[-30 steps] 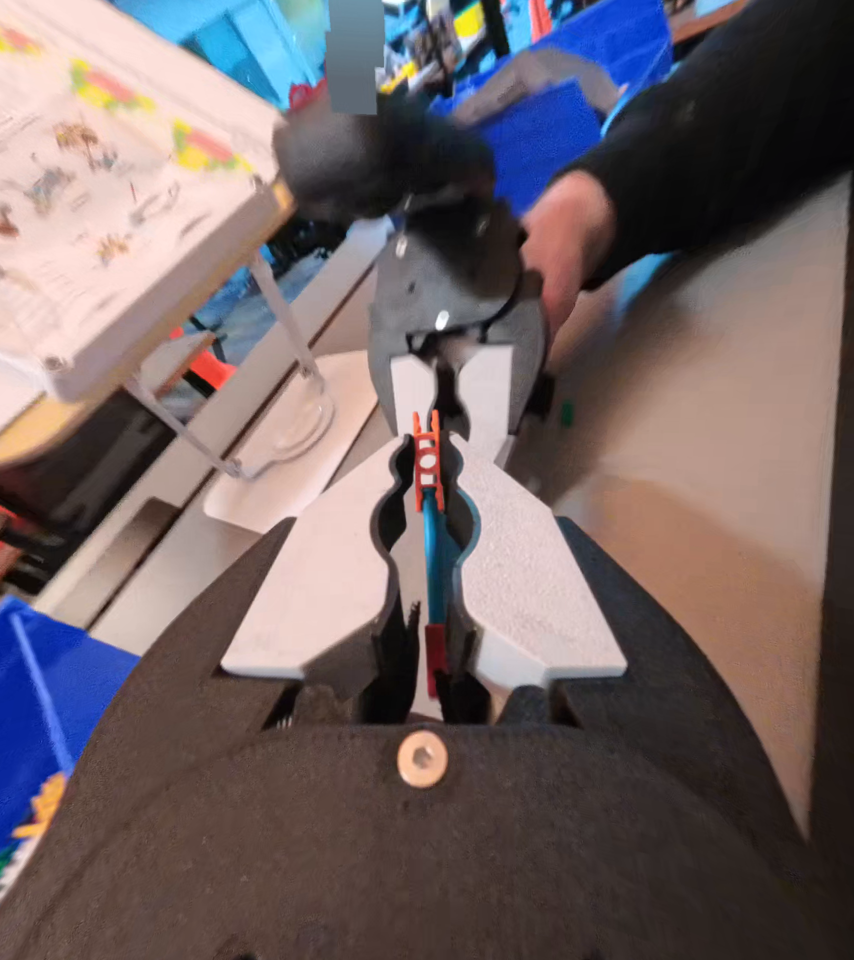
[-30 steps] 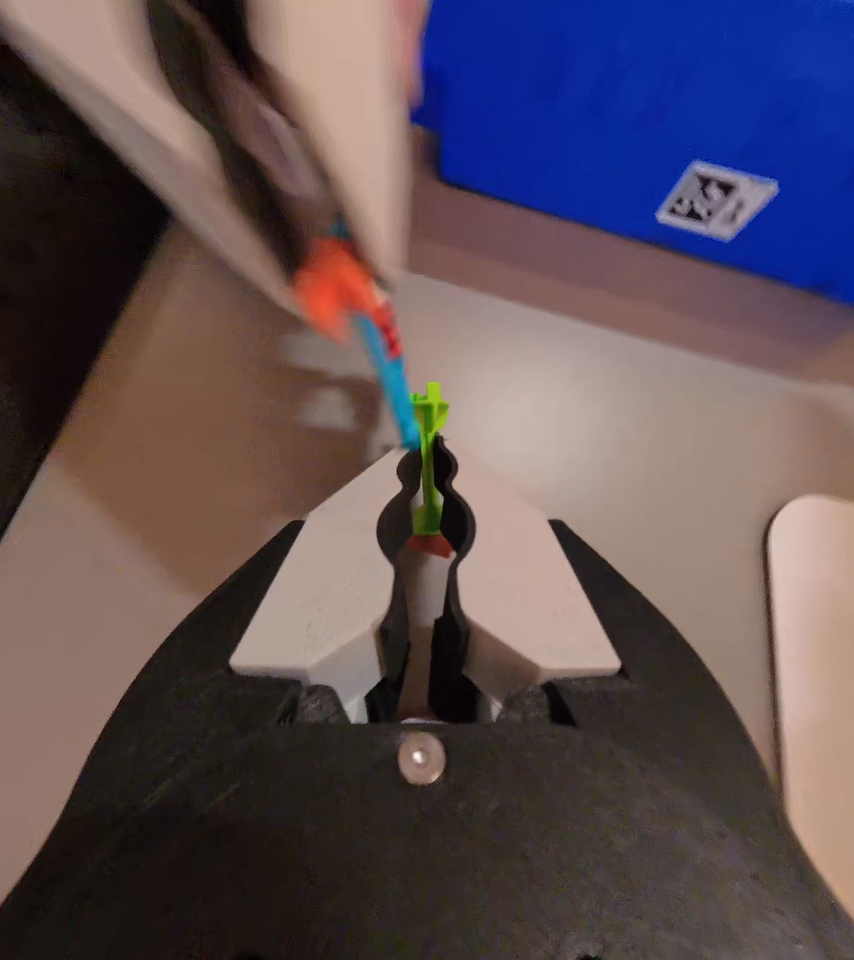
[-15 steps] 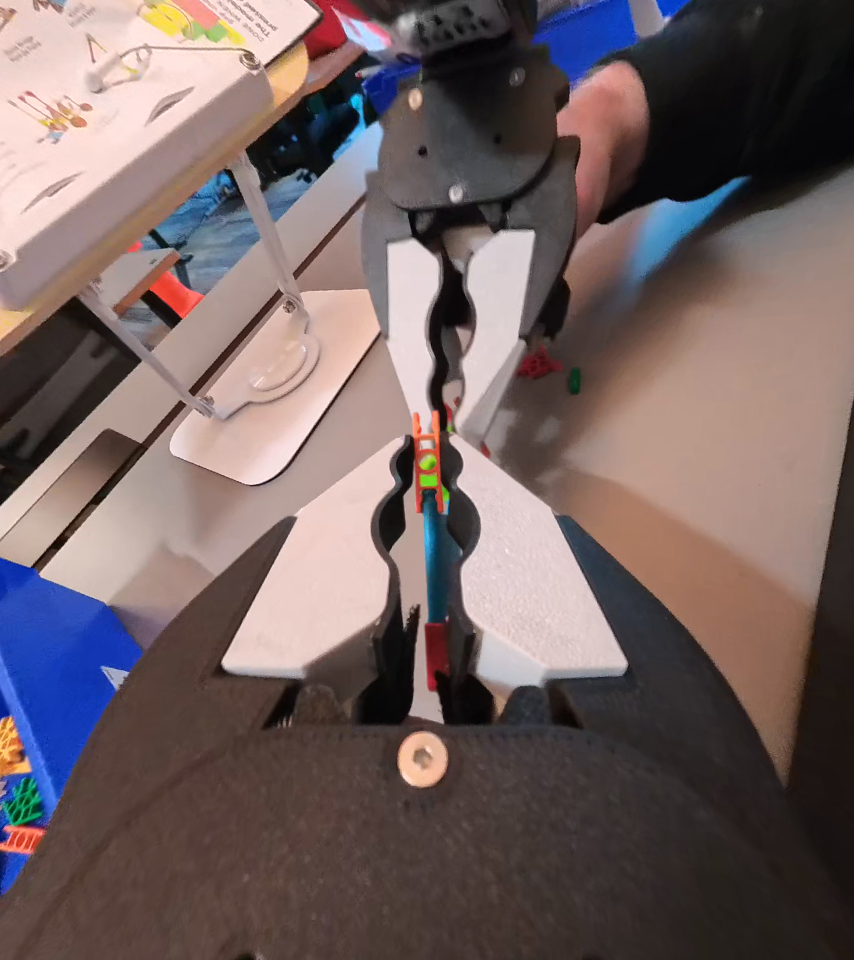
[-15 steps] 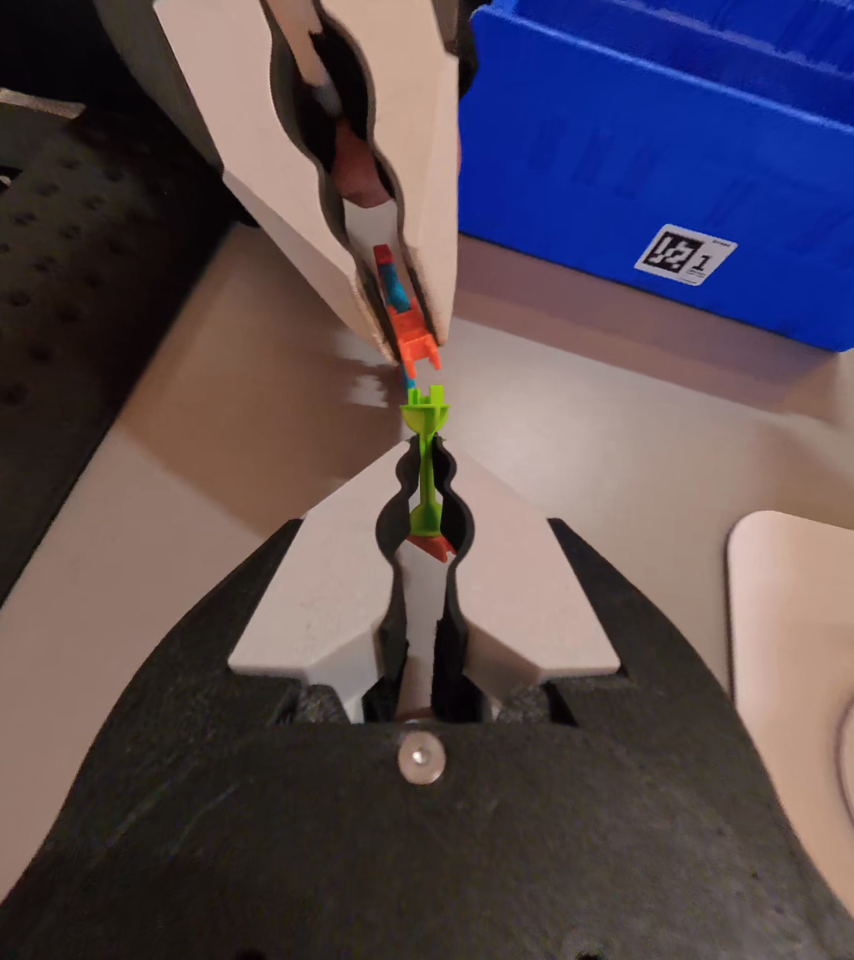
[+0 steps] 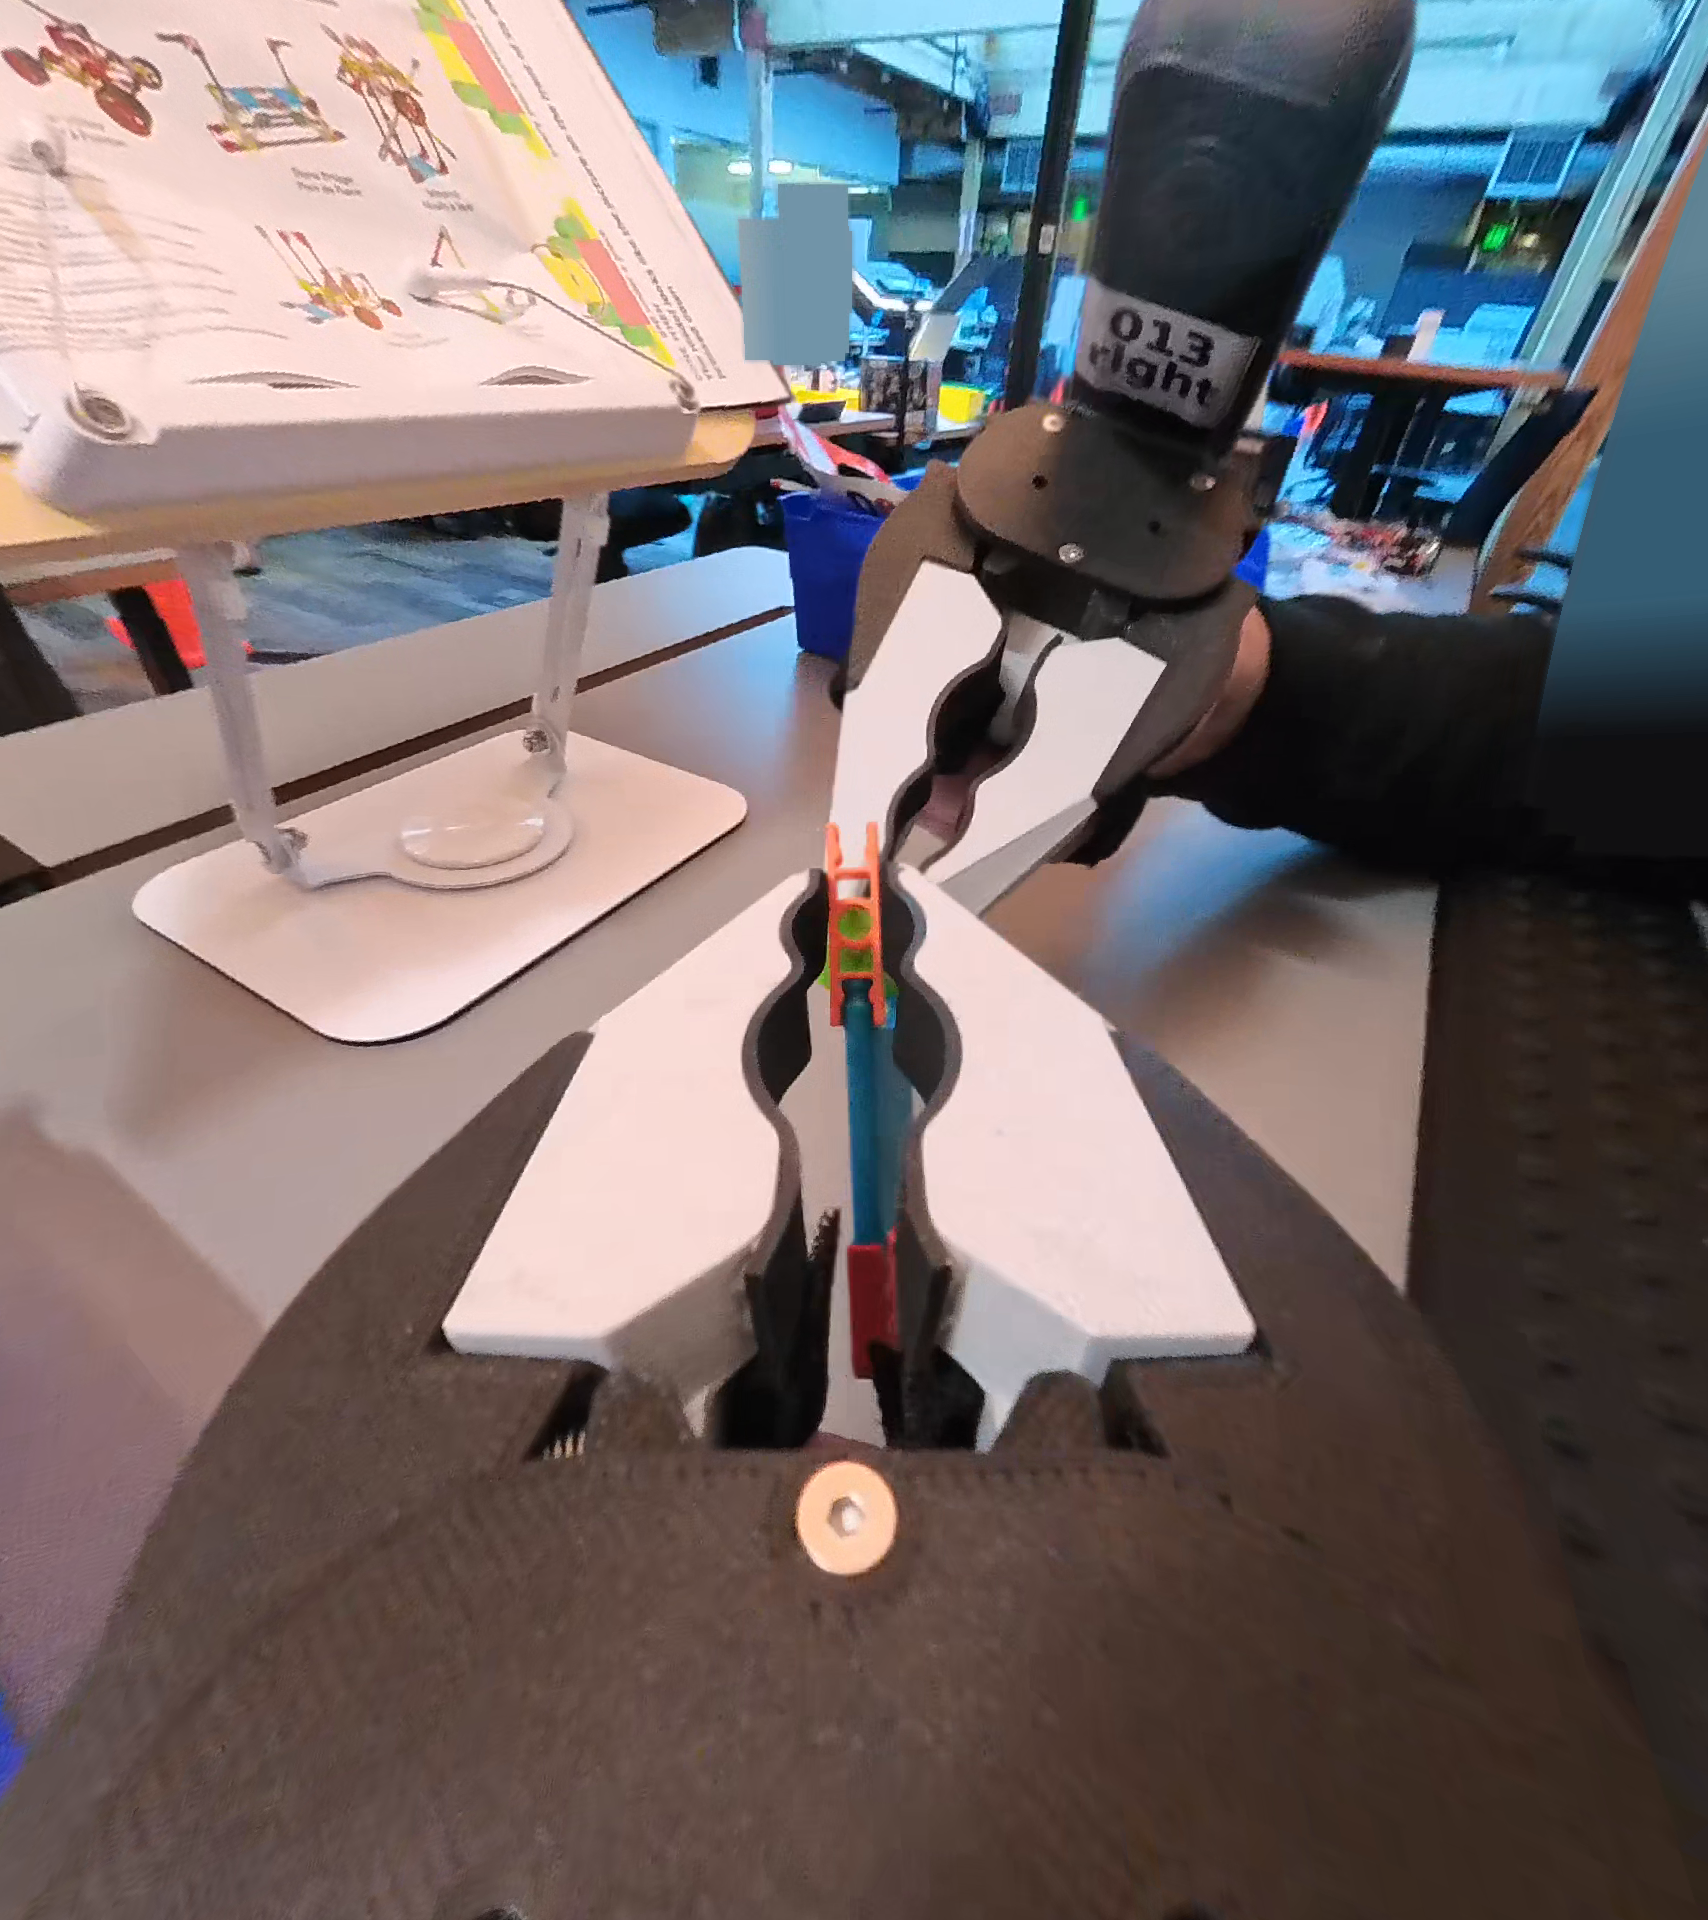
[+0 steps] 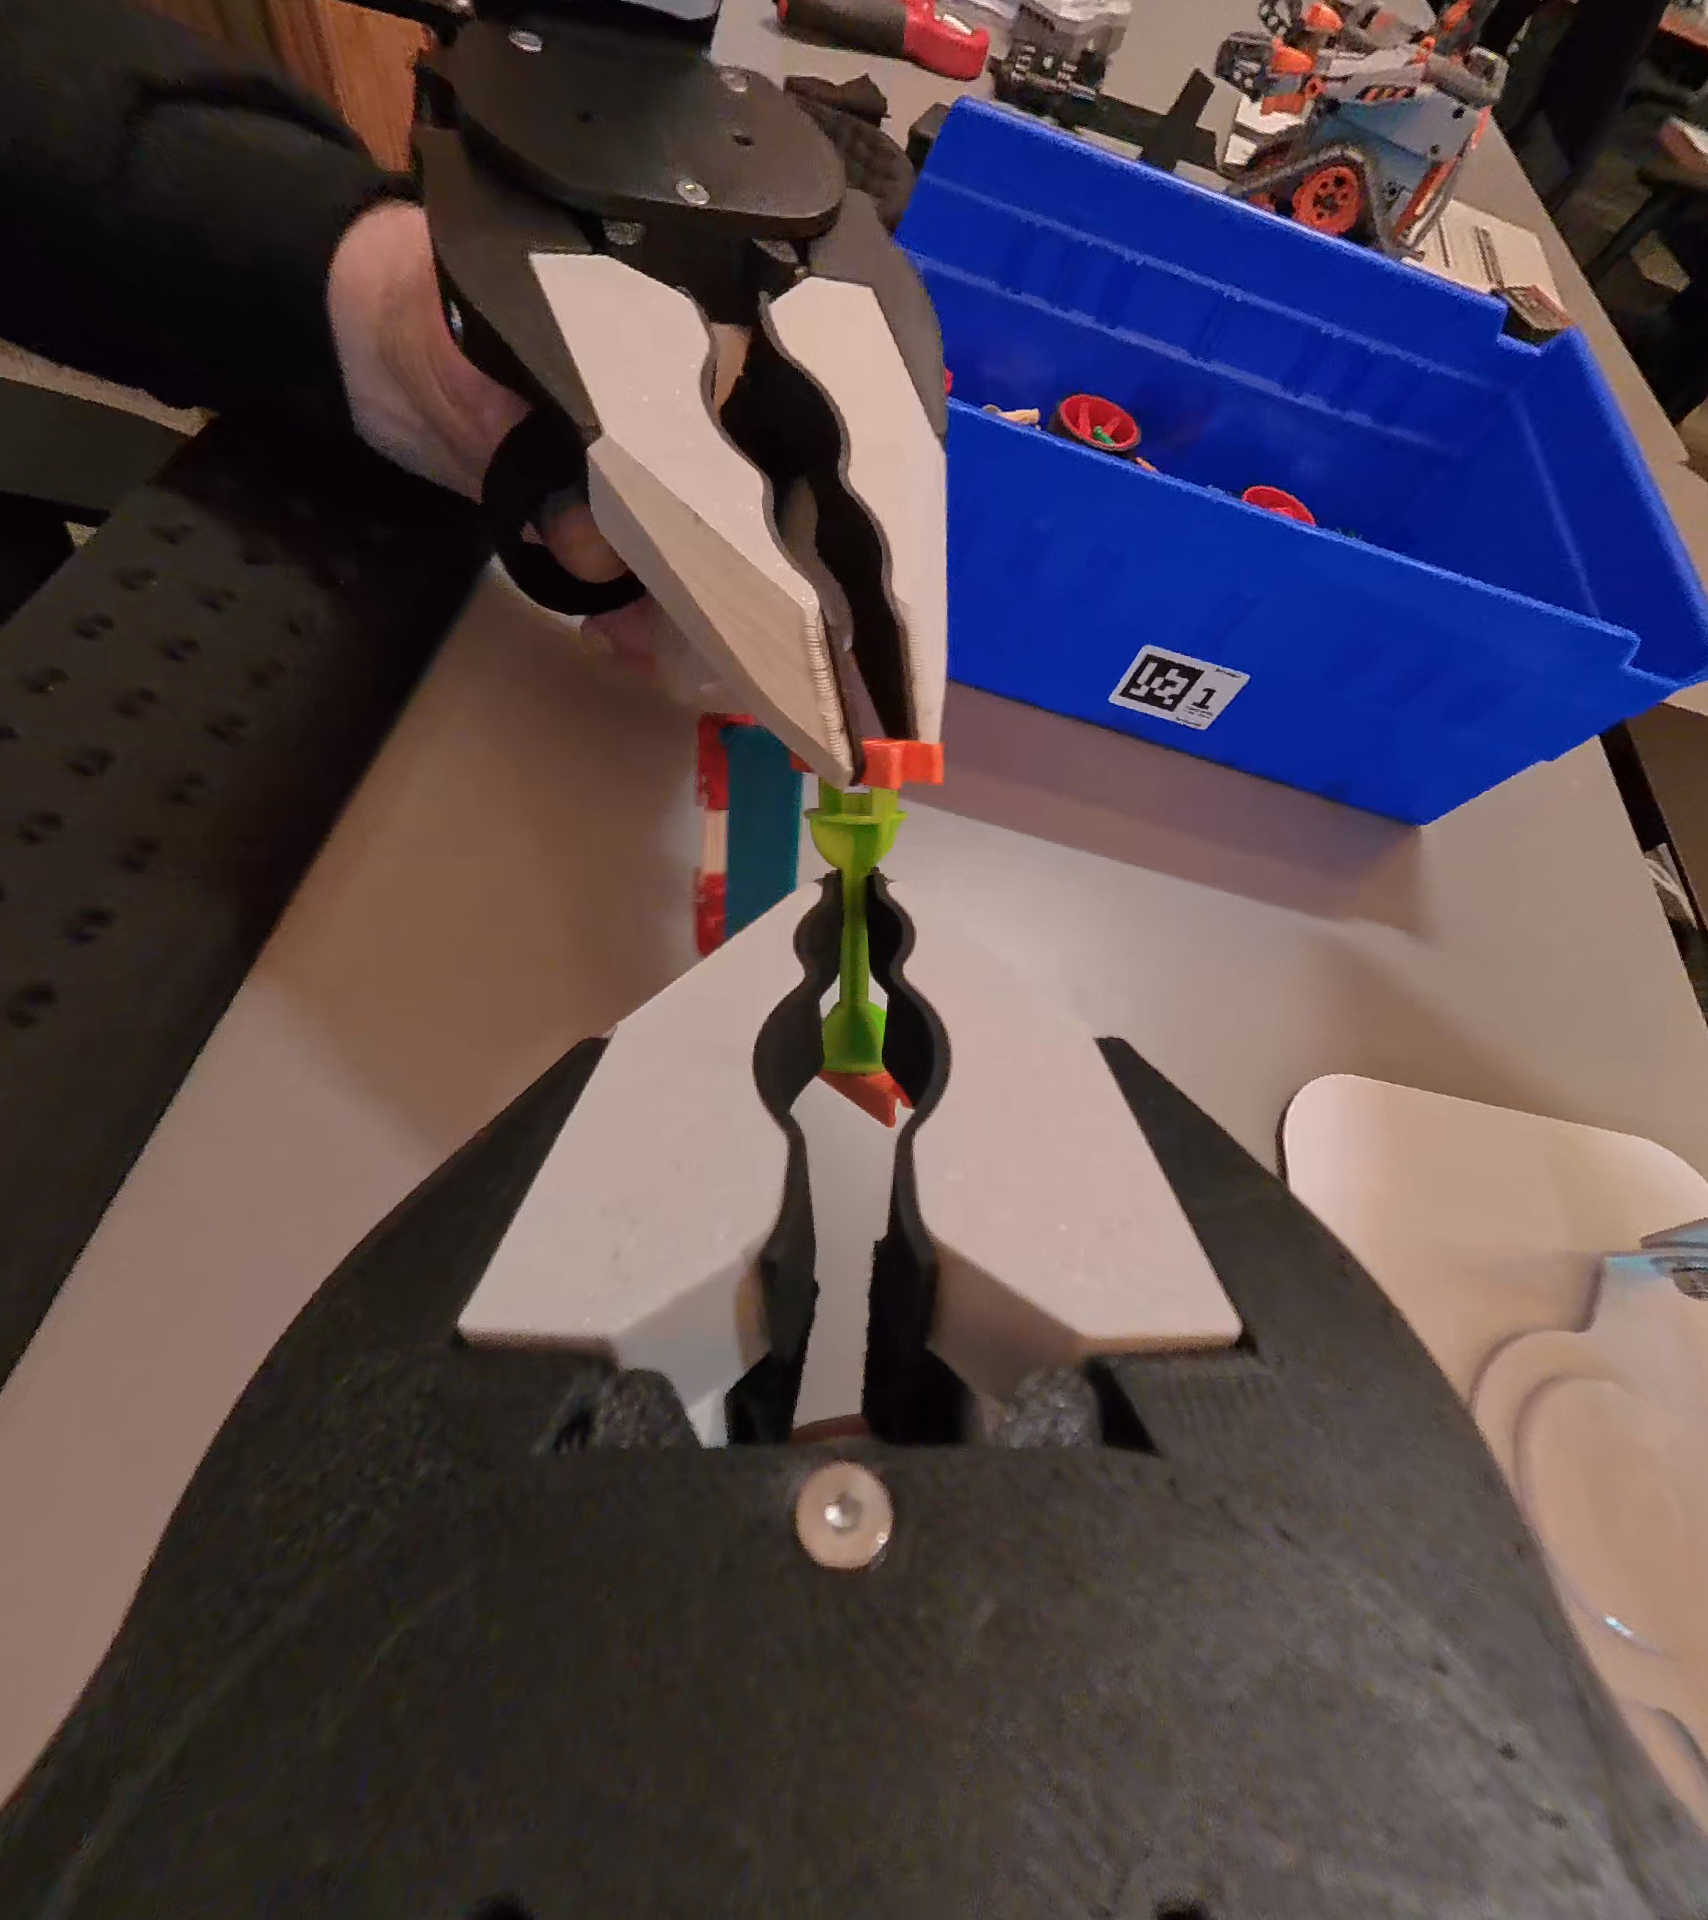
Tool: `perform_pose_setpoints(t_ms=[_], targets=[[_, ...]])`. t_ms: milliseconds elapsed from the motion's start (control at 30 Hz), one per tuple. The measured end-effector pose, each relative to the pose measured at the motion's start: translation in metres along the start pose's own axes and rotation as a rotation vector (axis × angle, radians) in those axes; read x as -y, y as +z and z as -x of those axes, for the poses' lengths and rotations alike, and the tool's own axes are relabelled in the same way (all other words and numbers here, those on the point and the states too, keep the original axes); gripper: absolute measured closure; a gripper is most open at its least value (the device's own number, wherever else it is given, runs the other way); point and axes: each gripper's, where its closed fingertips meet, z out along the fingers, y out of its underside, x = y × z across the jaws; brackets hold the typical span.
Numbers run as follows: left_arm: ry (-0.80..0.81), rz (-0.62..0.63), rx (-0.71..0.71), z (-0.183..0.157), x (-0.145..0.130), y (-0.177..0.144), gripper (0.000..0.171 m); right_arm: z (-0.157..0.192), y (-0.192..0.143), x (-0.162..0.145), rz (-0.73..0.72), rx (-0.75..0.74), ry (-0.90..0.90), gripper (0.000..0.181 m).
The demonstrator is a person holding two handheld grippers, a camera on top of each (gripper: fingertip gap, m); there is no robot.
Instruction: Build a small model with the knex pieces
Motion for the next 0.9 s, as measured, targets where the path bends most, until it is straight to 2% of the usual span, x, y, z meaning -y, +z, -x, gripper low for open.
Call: perform_pose_setpoints(t_ms=[300,400,500,633,900], targets=[[0.009,-0.040,0.010,0.001,0.003,0.002,0.164,0.000,0.000,0.002,0.007,0.003,0.045,0.180],[-0.046,-0.060,-0.009,0.003,0.005,0.000,0.164,0.003,-0.001,0.006,-0.019,0.039,0.091,0.180],[0.016,-0.048,-0.001,0.000,0.005,0.000,0.164,0.000,-0.004,0.006,-0.039,0.045,0.100,0.180],[0.007,-0.074,-0.015,-0.001,0.009,-0.001,0.164,0.000,-0.005,0.011,-0.048,0.019,0.068,0.180],[-0.098,-0.160,-0.082,-0.008,0.023,-0.004,0.164,0.004,-0.011,0.023,-0.046,0.014,0.082,0.180]])
